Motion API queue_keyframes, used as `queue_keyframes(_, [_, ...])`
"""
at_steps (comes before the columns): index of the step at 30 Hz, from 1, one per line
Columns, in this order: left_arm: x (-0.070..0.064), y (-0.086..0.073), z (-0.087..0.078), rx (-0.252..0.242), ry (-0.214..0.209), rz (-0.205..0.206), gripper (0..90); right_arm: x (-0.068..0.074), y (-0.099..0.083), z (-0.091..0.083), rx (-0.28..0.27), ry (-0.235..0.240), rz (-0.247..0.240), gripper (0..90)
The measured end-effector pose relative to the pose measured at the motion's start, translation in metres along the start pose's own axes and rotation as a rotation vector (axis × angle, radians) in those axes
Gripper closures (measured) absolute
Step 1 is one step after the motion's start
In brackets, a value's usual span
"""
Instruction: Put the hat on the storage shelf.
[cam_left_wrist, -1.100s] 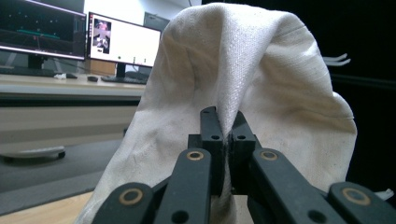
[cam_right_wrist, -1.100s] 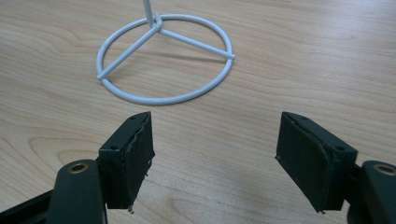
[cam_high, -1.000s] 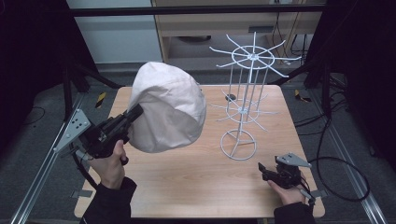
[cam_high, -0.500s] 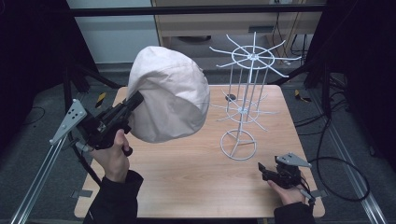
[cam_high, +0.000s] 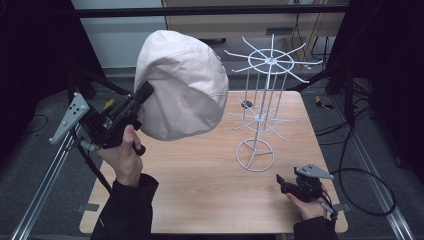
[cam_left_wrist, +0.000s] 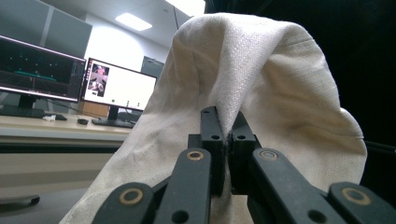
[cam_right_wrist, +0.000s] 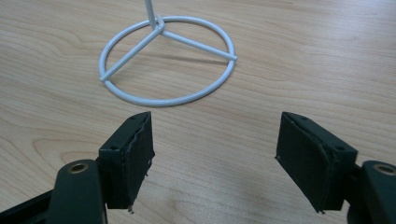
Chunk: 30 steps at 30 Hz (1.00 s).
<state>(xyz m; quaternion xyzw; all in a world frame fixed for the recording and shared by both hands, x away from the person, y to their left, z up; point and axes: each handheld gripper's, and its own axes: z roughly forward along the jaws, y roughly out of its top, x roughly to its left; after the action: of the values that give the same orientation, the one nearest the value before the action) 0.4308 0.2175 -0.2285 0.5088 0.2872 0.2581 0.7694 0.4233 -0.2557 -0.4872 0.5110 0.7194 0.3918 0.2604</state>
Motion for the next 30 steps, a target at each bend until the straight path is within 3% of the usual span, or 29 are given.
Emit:
queue_keyframes(11, [-0.004, 0.003, 0.020, -0.022, -0.010, -0.025, 87.7, 0.000, 0.000, 0.000, -0.003, 0.008, 0.004, 27.5])
queue_keyframes(21, [-0.019, -0.001, 0.048, -0.005, -0.035, -0.017, 87.7, -0.001, 0.000, -0.001, -0.007, 0.021, 0.025, 27.5])
queue_keyframes(30, [-0.024, -0.011, 0.064, 0.021, -0.041, -0.021, 87.7, 0.000, 0.000, -0.001, -0.009, 0.025, 0.023, 27.5])
